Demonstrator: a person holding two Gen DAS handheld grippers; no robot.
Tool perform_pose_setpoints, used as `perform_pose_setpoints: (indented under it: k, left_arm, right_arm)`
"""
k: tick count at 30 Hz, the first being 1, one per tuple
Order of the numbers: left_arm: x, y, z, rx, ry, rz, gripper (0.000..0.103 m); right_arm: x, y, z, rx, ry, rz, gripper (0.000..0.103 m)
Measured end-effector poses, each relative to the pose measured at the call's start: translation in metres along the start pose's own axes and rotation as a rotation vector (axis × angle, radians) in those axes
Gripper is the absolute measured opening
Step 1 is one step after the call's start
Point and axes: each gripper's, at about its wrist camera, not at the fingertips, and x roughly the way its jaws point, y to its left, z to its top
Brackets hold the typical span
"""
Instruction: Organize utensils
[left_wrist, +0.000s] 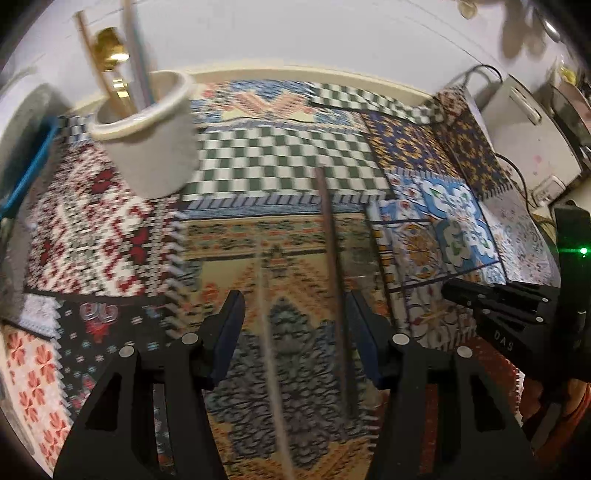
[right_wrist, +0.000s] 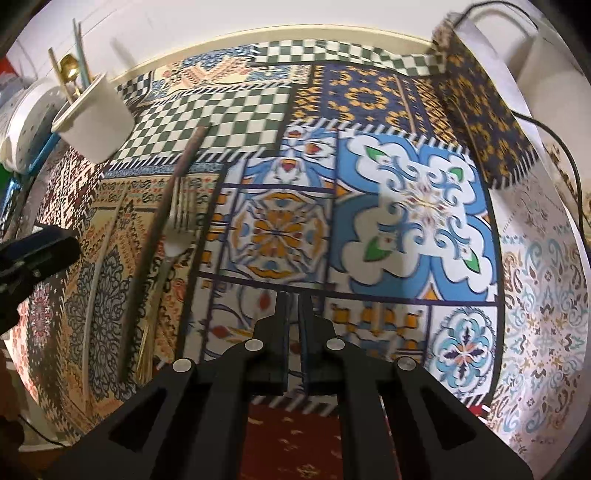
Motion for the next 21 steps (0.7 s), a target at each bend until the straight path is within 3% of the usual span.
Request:
perform_pose_setpoints:
  k: [2,4,6,8,10,13,21]
  left_arm:
    - [0.008,-0.012,0.004,0.028,0.020,-0.032,0.054]
    - [0.017,-0.024,0.006,0.056,0.047,-0.075,0.046]
    - [0.025,-0.036,0.007,0.084,0.078,-0.117,0.031]
    - [0.032,-0.045,0.007,0.105,0.102,-0.135,0.026]
    - [0.041,-0.051,0.005,0.111,0.127,-0.128,0.026]
    - [0.050,-0.050,0.005,0.091,0.150,-0.111,0.026]
    - [0.060,-0.053,0.026,0.097,0.101,-0.050,0.029]
  right_arm:
    - [-0.002,0.000,0.001,0.009,-0.006,0.000,0.004]
    - [-0.007,-0.003,0.000,0.013,-0.010,0.011,0.005]
    - [-0.008,-0.003,0.001,0.021,-0.007,0.023,0.007]
    - [-0.011,-0.006,0.001,0.029,-0.009,0.037,0.013]
    - [-0.014,-0.008,0.002,0.036,-0.021,0.042,0.020]
    - [-0.018,-0.012,0.001,0.046,-0.028,0.053,0.020]
    - [-0.022,-0.024,0.002,0.084,-0.042,0.062,0.020]
